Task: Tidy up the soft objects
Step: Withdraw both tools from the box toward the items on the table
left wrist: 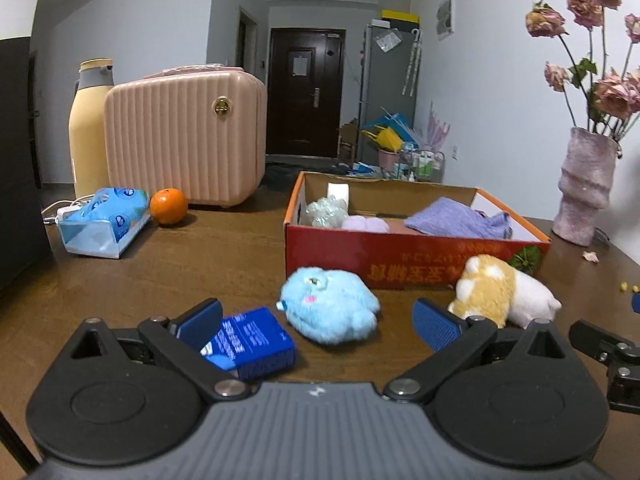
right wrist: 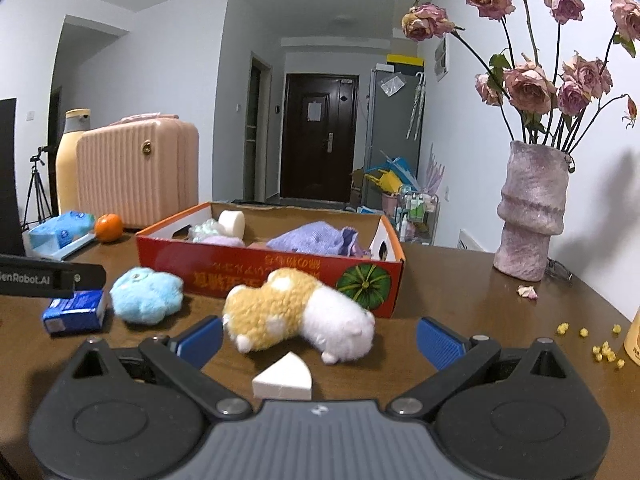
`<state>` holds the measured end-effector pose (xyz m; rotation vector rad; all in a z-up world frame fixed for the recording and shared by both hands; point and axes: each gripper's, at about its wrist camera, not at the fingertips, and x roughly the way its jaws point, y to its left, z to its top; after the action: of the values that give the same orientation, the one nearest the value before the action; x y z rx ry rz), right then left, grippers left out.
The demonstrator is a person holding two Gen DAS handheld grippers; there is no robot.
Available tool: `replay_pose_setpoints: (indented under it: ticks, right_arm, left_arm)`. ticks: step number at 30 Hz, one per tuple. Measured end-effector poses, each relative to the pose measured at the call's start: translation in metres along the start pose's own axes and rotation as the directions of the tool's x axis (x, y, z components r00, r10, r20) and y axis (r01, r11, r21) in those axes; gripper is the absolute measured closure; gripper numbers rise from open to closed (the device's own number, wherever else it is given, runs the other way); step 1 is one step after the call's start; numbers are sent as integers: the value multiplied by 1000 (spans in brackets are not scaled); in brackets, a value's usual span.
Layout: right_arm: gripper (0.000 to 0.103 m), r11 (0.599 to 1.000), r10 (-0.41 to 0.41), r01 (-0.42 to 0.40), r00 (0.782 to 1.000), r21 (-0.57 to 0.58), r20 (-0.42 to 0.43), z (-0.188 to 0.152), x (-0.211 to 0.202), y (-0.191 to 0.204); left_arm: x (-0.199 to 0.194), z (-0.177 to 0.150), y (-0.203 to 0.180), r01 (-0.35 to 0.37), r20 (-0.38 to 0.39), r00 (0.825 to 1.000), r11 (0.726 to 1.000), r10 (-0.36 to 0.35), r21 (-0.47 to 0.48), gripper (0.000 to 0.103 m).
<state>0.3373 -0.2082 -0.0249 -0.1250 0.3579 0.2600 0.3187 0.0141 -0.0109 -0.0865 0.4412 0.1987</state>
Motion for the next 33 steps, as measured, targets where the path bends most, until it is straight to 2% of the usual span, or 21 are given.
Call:
replay_pose_setpoints:
  ticks: [6,15,25,33]
  right_arm:
    - [0,1000,3,-3,1000,-13,-5,-3,-3,4]
    - [0,1000,7,-7,999,0,-37,-6,6,4]
    - [0,1000,23,-23,997,4,-72,-9,15,11]
    - [0,1000,27,-27,994,4,-103,-9,26,21]
  left_arm:
    - [-10,-5,0,28,-9,1000,1000,-28,10,0]
    - [-3,-4,7,41,-42,998,999,-41,-6,0]
    - [15,-4,32,-17,-71,997,1000,18,16,0]
    - [34,-8,40,-31,-125,991,997,40,75,0]
